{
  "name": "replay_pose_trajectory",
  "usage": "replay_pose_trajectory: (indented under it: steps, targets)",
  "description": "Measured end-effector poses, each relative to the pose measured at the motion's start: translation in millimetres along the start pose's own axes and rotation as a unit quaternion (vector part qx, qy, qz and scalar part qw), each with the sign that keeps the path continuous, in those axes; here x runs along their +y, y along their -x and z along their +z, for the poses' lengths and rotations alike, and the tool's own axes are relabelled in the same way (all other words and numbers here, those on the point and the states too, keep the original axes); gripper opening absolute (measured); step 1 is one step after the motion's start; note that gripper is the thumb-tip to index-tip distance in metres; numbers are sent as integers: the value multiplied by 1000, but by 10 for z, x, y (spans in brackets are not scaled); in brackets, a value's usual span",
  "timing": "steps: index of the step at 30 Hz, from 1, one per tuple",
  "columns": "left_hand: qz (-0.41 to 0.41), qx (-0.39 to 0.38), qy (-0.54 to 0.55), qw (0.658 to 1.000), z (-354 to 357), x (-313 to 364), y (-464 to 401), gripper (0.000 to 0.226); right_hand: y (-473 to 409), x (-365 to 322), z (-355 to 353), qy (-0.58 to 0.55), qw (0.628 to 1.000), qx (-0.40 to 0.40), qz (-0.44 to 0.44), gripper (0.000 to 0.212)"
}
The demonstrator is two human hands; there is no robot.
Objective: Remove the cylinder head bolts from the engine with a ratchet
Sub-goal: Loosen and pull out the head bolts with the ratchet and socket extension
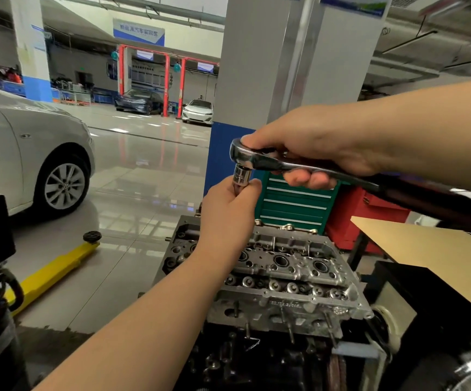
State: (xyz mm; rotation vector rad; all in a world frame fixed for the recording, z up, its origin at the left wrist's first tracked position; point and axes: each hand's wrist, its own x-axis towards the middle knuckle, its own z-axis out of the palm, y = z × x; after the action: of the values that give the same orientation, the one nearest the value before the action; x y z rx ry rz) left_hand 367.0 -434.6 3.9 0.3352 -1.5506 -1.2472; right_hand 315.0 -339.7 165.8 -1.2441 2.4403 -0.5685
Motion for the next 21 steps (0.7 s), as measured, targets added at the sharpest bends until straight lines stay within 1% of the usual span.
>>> replay_pose_trajectory:
  steps: [3, 5, 6, 7, 8, 9, 10, 12, 13, 14, 16, 18, 19, 21]
  targets:
    - [-1, 4, 1, 1000, 6, 1, 1, 35, -1, 49, 74, -22, 1000, -7, -8, 52]
    - [-3, -4, 3, 1000, -4, -8, -12, 32, -40, 85, 97, 3, 999, 10, -34, 54]
    - [-4, -11, 4, 1000, -16, -13, -23, 32, -76, 116, 97, 58, 995, 41, -67, 58]
    - [-6, -22, 10, 1000, -28, -16, -34, 33, -109, 147, 88, 145, 980, 81, -113, 63]
    - [-11, -36, 22, 999, -42, -14, -40, 35, -117, 158, 86, 224, 954, 111, -167, 69]
    - [-16, -51, 38, 998, -52, -13, -52, 37, -113, 155, 75, 271, 934, 109, -203, 72]
    - [-20, -67, 47, 996, -61, -9, -60, 38, -116, 151, 35, 274, 935, 73, -214, 71]
    - [-27, -90, 46, 994, -69, 1, -70, 40, -128, 113, -47, 226, 952, -56, -197, 55]
    - [-32, -94, 47, 994, -72, 5, -76, 40, -155, 90, -91, 226, 950, -94, -193, 51]
    - [-38, -94, 54, 993, -75, 7, -86, 39, -198, 82, -139, 241, 944, -100, -203, 54]
    - [-48, -87, 74, 992, -95, 0, -104, 36, -292, 104, -192, 243, 937, -75, -237, 54]
    - [-49, -90, 90, 991, -125, 1, -105, 34, -349, 117, -161, 180, 943, -58, -274, 52]
    - [-49, -96, 96, 990, -139, 1, -99, 35, -369, 118, -116, 145, 945, -38, -291, 56]
    - [-52, -107, 105, 987, -154, 17, -81, 38, -439, 115, -2, 101, 942, 29, -320, 73]
